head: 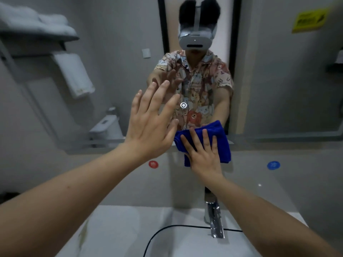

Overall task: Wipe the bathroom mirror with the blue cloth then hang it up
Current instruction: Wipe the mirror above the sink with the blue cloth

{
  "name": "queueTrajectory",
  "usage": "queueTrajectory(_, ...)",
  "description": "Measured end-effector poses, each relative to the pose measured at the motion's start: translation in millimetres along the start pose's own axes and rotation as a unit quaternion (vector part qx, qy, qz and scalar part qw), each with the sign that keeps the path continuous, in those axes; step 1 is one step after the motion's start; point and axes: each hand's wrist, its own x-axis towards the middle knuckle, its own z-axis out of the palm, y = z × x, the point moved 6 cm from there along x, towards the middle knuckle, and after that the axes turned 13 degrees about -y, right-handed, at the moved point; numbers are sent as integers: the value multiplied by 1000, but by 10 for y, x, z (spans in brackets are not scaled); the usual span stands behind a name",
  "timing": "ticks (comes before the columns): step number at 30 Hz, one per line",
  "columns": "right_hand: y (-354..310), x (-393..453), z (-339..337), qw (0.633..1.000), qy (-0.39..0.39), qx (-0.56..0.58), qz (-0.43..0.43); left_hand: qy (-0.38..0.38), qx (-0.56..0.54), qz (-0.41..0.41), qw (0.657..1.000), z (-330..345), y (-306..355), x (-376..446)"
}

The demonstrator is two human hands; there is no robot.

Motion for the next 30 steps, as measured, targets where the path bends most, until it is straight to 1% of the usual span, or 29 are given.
queueTrajectory(4,-190,129,-56,1000,4,5,-17,-10,-3,-23,1000,-24,-358,-199)
queueTrajectory(7,-120,189,-159,1000,23,4,-7,-7,-9,-34,999,-92,-588,-281)
queueTrajectory(8,-36,218,-227,999,41,5,11,-5,-12,-36,999,-122,-650,-293)
queueTrajectory(10,226,289,-401,994,71,24,75,1,-18,-42,999,-188,-749,-296)
queueTrajectory(12,498,373,-596,989,70,48,121,5,-22,-51,998,-255,-792,-262)
queueTrajectory(13,601,418,-700,989,63,54,124,7,-26,-56,998,-287,-792,-231)
queueTrajectory(18,1002,679,-1204,991,19,35,126,32,-56,-44,997,-495,-538,115)
queueTrajectory(22,1390,977,-1588,992,-18,-19,126,70,-78,-23,994,-719,-184,508)
queueTrajectory(26,1761,1273,-2050,994,12,-50,93,104,-86,1,991,-902,125,874)
queueTrajectory(30,2154,1600,-2550,993,39,-40,107,130,-98,8,987,-1004,411,1260)
